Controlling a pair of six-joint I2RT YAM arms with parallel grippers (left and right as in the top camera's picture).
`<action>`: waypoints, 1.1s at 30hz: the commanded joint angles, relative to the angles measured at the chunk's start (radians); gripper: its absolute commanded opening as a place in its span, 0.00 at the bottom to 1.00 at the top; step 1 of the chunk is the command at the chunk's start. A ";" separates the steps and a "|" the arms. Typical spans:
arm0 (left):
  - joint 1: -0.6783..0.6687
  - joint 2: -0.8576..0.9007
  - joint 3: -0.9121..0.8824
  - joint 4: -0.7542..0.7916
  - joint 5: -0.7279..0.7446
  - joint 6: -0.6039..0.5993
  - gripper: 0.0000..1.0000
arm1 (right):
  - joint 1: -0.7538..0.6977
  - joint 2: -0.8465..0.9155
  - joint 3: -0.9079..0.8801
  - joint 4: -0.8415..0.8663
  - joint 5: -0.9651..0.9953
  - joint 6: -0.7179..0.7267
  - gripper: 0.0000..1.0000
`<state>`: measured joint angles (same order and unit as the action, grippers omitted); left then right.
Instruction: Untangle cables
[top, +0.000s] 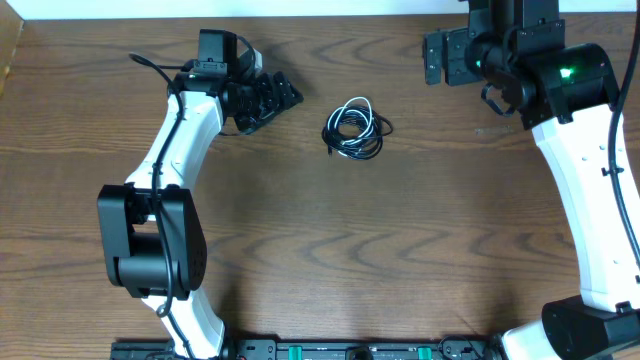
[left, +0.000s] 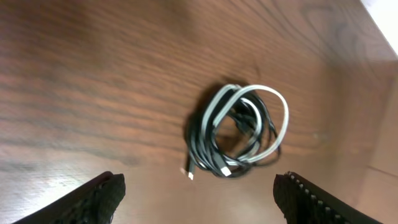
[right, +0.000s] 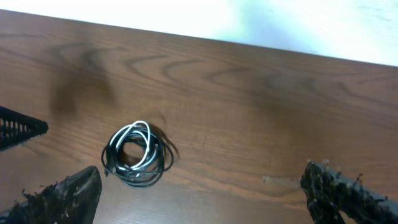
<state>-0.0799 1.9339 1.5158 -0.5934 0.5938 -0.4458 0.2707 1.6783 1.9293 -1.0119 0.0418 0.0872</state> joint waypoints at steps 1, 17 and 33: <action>-0.016 -0.019 0.008 -0.028 0.080 -0.019 0.82 | 0.006 0.002 0.011 -0.013 0.011 0.013 0.99; -0.301 0.043 -0.003 -0.104 -0.653 -0.010 0.82 | 0.013 0.002 0.011 -0.047 0.012 -0.025 0.99; -0.278 0.137 -0.003 0.016 -0.418 -0.067 0.82 | 0.013 0.002 0.011 -0.048 0.012 -0.025 0.99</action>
<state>-0.3573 2.0720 1.5146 -0.5991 0.1173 -0.4782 0.2775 1.6783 1.9293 -1.0576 0.0425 0.0715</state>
